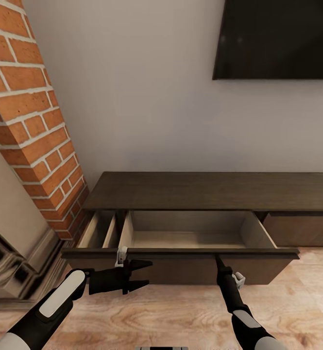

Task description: Place each of the two pumpkins and all three candles from the living room inside a cabinet in the living room (use any cabinet), then make sure every cabinet is closed, and position the cauldron so it is next to a table in the living room.

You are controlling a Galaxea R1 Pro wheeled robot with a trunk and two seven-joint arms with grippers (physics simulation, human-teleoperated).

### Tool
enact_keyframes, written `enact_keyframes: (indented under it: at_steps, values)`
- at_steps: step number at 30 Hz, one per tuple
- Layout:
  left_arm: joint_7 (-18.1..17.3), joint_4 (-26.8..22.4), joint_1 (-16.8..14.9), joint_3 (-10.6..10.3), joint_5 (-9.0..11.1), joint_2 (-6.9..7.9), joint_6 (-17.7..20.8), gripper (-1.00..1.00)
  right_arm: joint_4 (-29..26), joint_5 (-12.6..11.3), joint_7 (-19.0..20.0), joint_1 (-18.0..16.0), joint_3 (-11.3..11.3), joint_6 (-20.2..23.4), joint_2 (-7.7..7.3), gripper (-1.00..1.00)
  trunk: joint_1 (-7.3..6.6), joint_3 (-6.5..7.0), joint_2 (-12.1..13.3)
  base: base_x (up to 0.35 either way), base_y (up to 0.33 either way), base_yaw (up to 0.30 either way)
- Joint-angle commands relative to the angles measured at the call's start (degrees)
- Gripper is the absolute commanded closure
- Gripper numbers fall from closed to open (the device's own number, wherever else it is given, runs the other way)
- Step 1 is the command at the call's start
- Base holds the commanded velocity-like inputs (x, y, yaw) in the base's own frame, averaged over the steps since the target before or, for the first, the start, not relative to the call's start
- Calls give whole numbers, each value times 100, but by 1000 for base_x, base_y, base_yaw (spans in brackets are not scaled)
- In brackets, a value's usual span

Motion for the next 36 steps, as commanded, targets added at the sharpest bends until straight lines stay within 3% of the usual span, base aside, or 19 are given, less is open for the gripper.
enact_keyframes:
  at_steps: [1,33,34,36]
  values:
    - [-58,3,-5,-9,-42,4,-3,-100,-6,-41,65,-7,26,-7,3,100,-2,-4,-3,-29,0,0]
    - [-58,3,-5,-9,-42,7,-3,-100,-6,-43,64,-5,25,-7,5,100,-2,-4,-3,-35,0,0]
    - [-58,3,-5,-11,-42,6,-3,-100,-8,-45,64,-4,24,-7,6,-100,-2,-4,-3,0,0,0]
    - [-58,3,-5,-10,-42,5,-3,-100,-7,-47,64,-3,22,-7,5,-100,-2,-4,-3,0,0,0]
